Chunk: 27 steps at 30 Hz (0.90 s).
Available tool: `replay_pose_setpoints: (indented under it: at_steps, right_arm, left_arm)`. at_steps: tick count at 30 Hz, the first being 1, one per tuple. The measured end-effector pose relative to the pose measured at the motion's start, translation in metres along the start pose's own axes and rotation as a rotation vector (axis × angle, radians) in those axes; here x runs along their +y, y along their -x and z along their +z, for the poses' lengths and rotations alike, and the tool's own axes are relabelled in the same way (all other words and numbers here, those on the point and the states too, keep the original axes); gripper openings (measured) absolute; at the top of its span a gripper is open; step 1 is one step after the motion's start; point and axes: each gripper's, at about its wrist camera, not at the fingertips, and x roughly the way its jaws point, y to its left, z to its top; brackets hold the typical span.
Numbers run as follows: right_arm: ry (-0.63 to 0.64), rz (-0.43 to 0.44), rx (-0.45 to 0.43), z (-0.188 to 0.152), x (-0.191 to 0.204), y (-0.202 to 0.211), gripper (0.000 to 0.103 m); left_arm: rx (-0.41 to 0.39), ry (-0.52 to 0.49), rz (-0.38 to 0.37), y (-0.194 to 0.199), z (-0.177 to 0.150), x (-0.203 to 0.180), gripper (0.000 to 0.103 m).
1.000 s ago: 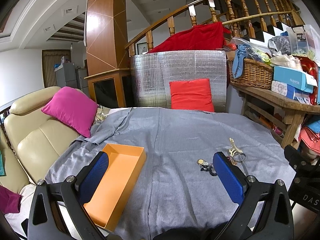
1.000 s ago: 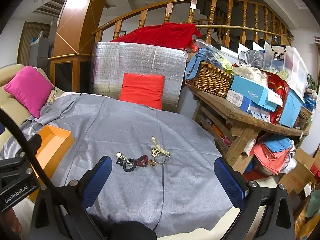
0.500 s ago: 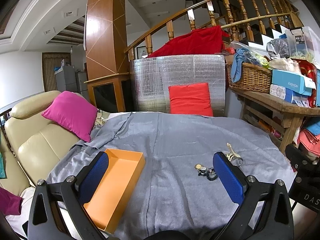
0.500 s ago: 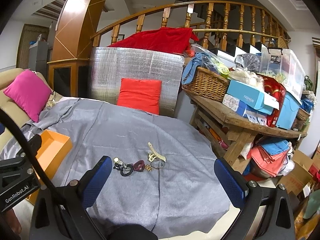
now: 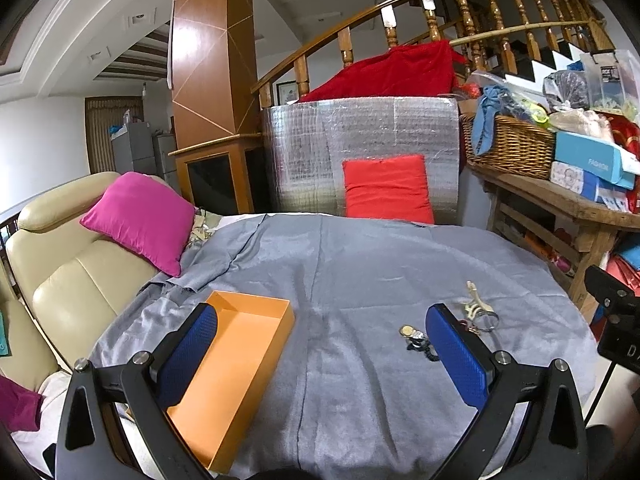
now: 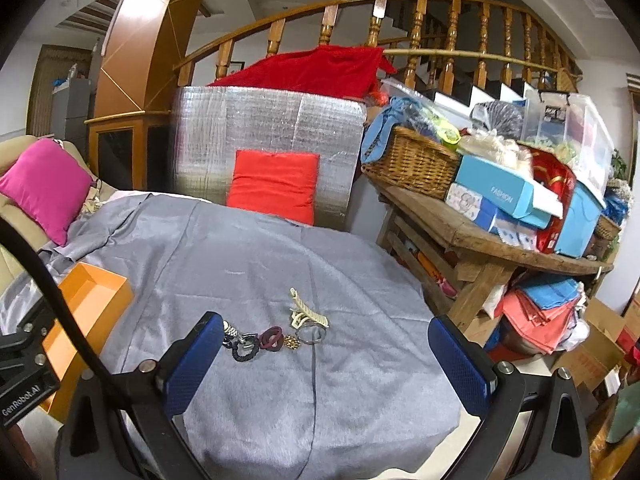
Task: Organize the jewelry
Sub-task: 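Lower the right gripper onto the cream hair claw clip and grasp it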
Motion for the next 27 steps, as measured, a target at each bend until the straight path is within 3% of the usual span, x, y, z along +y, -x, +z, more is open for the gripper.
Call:
replay_pose_setpoints:
  at_steps: [6, 13, 27]
  right_arm:
    - [-0.01, -0.006, 0.057, -0.001, -0.003, -0.055, 0.103]
    - [-0.022, -0.001, 0.11, -0.001, -0.006, -0.126, 0.103]
    - [-0.086, 0.018, 0.193, 0.002, -0.009, -0.244, 0.103]
  left_arm:
    - [0.067, -0.02, 0.01, -0.064, 0.004, -0.019, 0.103]
    - [0.128, -0.009, -0.03, -0.14, 0.009, -0.054, 0.103]
    - [0.203, 0.01, -0.012, -0.238, 0.004, -0.074, 0.103]
